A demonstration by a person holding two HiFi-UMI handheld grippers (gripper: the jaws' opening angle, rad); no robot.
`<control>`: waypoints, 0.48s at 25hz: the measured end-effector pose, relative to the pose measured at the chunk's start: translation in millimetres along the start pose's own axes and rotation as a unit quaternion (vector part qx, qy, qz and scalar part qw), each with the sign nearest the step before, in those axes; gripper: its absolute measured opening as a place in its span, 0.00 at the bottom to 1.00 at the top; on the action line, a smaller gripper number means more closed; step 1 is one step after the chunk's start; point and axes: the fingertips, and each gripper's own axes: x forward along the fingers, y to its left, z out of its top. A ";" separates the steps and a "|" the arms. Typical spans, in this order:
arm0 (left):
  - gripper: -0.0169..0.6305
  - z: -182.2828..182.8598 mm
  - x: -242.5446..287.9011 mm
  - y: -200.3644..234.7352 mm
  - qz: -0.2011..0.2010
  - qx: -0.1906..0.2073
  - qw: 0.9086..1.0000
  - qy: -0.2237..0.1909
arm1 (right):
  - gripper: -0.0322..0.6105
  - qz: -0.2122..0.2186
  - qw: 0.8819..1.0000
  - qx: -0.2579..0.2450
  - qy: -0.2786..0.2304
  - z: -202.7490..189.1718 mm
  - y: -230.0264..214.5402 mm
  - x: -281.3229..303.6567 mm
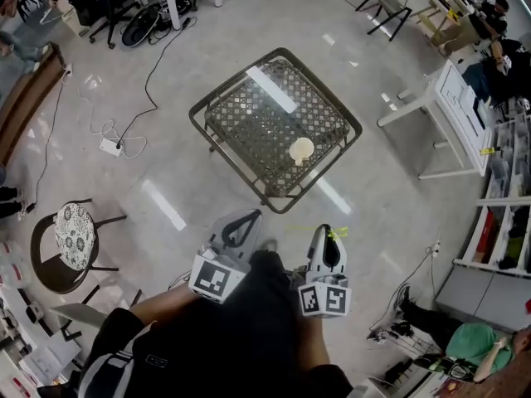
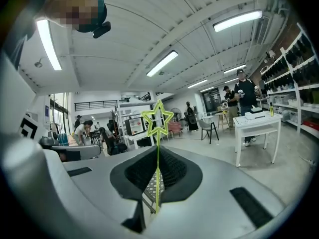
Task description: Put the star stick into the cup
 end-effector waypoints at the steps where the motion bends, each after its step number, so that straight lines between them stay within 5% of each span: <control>1: 0.05 -0.8 3.7 4.9 0.001 -0.001 1.000 0.002 | 0.07 0.001 1.000 -0.001 0.000 0.4 -0.3 7.1; 12: 0.05 10.1 69.5 41.3 0.054 0.009 0.998 -0.006 | 0.07 0.046 0.999 -0.007 0.003 12.1 -40.8 102.9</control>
